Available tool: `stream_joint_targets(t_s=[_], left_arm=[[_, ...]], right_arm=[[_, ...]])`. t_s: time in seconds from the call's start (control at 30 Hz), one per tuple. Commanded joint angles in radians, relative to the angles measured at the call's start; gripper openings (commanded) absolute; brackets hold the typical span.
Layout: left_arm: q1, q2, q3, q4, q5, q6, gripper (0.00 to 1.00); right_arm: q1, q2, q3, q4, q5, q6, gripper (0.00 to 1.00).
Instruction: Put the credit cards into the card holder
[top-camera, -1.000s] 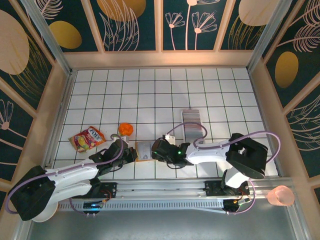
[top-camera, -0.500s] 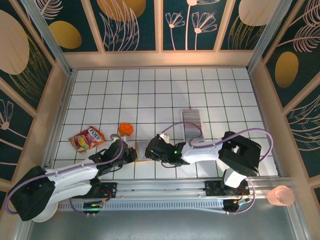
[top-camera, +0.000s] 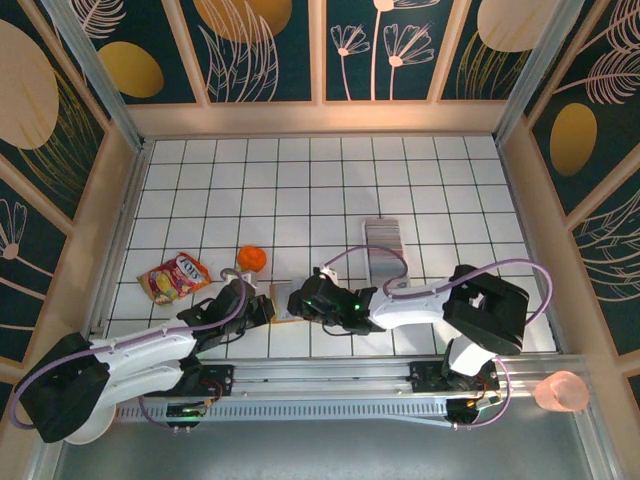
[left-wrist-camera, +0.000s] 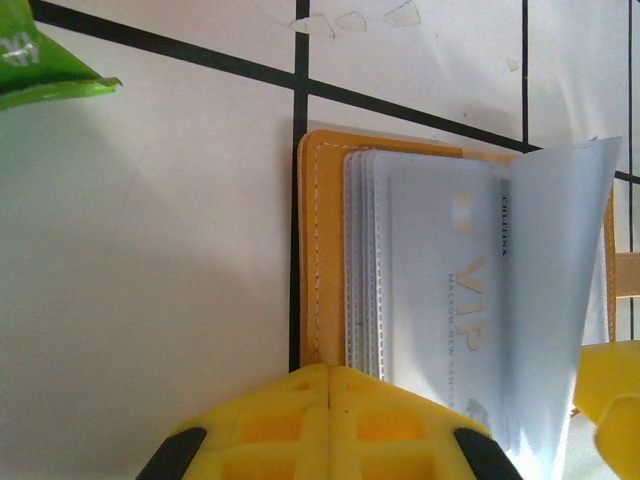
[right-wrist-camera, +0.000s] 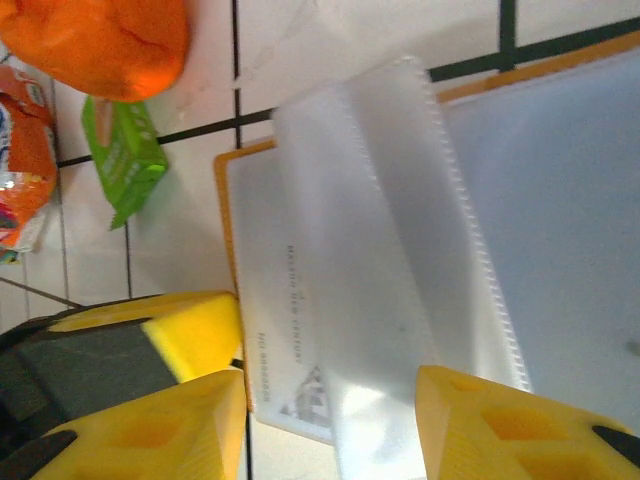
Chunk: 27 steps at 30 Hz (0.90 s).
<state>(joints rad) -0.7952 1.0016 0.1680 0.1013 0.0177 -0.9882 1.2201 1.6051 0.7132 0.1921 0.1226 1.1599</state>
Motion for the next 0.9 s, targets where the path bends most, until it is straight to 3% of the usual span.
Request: stream_joint_targets(t_s=[0.0,0.67,0.87], left_arm=[[-0.007,-0.002,-0.018,-0.023,-0.005,-0.007,0.01],[-0.007,-0.063,-0.011,-0.061,-0.025,-0.015,0.01],[-0.006,-0.149,-0.014,-0.122,-0.078,-0.045,0.09]], right_arm=[[0.006,-0.022,-0.006,0.046,0.009,0.008,0.48],[0.003,0.078,0.041,0.161,-0.062,-0.006,0.49],[0.005,0.103,0.065,0.204,-0.083,-0.016,0.49]])
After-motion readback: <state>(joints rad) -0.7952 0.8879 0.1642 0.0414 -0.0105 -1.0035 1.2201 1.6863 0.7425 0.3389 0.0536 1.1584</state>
